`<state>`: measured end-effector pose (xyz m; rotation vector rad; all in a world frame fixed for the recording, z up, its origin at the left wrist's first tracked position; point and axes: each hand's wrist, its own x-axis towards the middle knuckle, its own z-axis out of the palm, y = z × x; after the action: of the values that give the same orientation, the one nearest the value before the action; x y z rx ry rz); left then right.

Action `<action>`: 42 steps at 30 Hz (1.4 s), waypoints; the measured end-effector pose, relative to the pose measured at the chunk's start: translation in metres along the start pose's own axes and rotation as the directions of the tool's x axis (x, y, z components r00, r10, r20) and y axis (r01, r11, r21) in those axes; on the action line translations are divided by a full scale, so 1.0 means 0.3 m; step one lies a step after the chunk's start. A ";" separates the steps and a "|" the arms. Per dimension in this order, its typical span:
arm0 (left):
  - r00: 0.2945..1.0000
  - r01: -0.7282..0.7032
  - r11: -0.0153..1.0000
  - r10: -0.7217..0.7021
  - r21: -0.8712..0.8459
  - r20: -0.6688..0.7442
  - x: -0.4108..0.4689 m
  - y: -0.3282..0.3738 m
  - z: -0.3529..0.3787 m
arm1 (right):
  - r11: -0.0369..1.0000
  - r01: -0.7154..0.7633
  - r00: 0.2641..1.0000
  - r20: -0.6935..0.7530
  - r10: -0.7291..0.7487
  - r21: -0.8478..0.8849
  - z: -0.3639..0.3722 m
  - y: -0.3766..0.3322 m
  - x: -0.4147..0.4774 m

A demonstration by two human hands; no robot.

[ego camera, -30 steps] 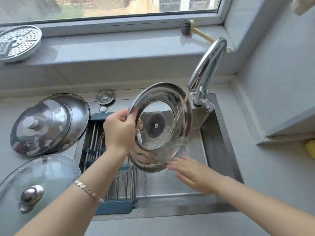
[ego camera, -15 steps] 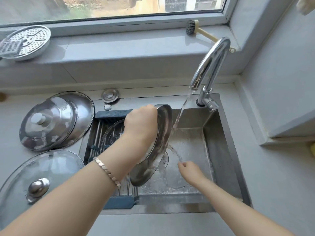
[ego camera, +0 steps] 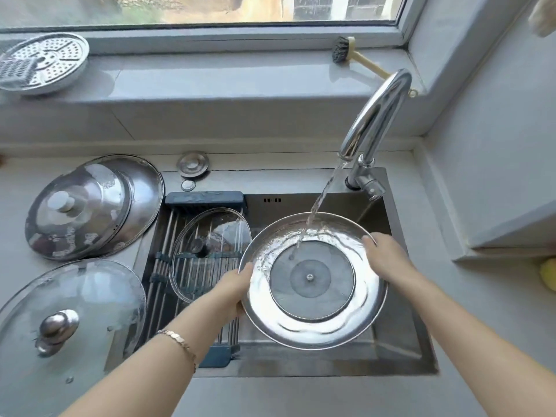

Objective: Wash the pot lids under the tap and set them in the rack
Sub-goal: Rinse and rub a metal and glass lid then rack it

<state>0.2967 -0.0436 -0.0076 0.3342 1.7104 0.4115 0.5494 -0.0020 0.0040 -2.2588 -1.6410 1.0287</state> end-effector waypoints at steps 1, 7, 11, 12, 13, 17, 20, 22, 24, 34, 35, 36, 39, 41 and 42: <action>0.996 0.061 0.995 -0.056 -0.077 0.073 0.008 -0.015 0.016 | 0.997 0.055 0.997 -0.042 -0.057 -0.045 -0.031 -0.017 -0.002; 0.956 0.129 0.941 -0.033 -0.313 0.293 -0.003 -0.012 0.069 | 0.947 0.318 0.919 -0.235 -0.318 -0.040 -0.122 -0.064 -0.023; 0.984 -0.064 0.970 0.100 -0.235 0.145 -0.075 0.073 0.050 | 0.932 0.325 0.907 -0.332 -0.259 0.159 -0.081 -0.017 -0.007; 0.982 -0.155 0.979 0.167 -0.129 0.085 -0.105 0.100 0.041 | 0.928 0.284 0.923 -0.331 -0.197 0.241 -0.057 -0.002 -0.005; 0.969 -0.244 0.970 0.244 -0.002 0.042 -0.129 0.122 0.030 | 0.916 0.225 0.944 -0.308 -0.121 0.332 -0.028 0.011 -0.006; 0.832 -0.534 0.775 0.552 0.336 0.051 -0.191 0.174 -0.020 | 0.855 -0.104 0.984 -0.073 0.163 0.509 0.101 0.044 -0.036; 0.726 -0.569 0.447 0.667 0.690 0.168 -0.206 0.160 -0.029 | 0.801 -0.339 0.941 0.169 0.294 0.493 0.168 0.063 -0.056; 0.626 -0.532 0.056 0.698 0.845 0.348 -0.218 0.128 -0.015 | 0.767 -0.435 0.900 0.262 0.349 0.472 0.174 0.076 -0.045; 0.543 -0.548 -0.244 0.624 0.800 0.562 -0.228 0.089 0.011 | 0.765 -0.478 0.876 0.296 0.380 0.432 0.142 0.083 -0.033; 0.135 -0.895 -0.130 0.833 0.426 0.537 -0.175 -0.008 0.140 | 0.762 -0.524 0.834 0.409 0.370 0.381 -0.163 0.014 -0.019; 0.234 -0.927 0.062 0.867 0.370 0.439 -0.178 0.001 0.148 | 0.744 -0.510 0.845 0.410 0.342 0.431 -0.181 0.009 -0.016; 0.340 -0.924 0.252 0.884 0.286 0.320 -0.178 0.011 0.153 | 0.733 -0.481 0.864 0.399 0.305 0.480 -0.189 0.006 -0.010; 0.705 -0.703 0.703 0.709 -0.106 0.015 -0.182 0.062 0.148 | 0.742 -0.404 0.911 0.310 0.271 0.535 -0.142 0.027 -0.002; 0.865 -0.481 0.797 0.499 -0.366 -0.048 -0.172 0.087 0.123 | 0.718 -0.432 0.901 0.307 0.308 0.546 -0.072 0.048 -0.011; 0.906 -0.391 0.793 0.421 -0.468 -0.044 -0.163 0.095 0.109 | 0.675 -0.472 0.881 0.345 0.325 0.568 -0.034 0.057 -0.015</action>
<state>0.3374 -0.0370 0.0433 0.3533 1.4117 1.1037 0.5682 -0.0100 0.0052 -2.0793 -0.6326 1.6780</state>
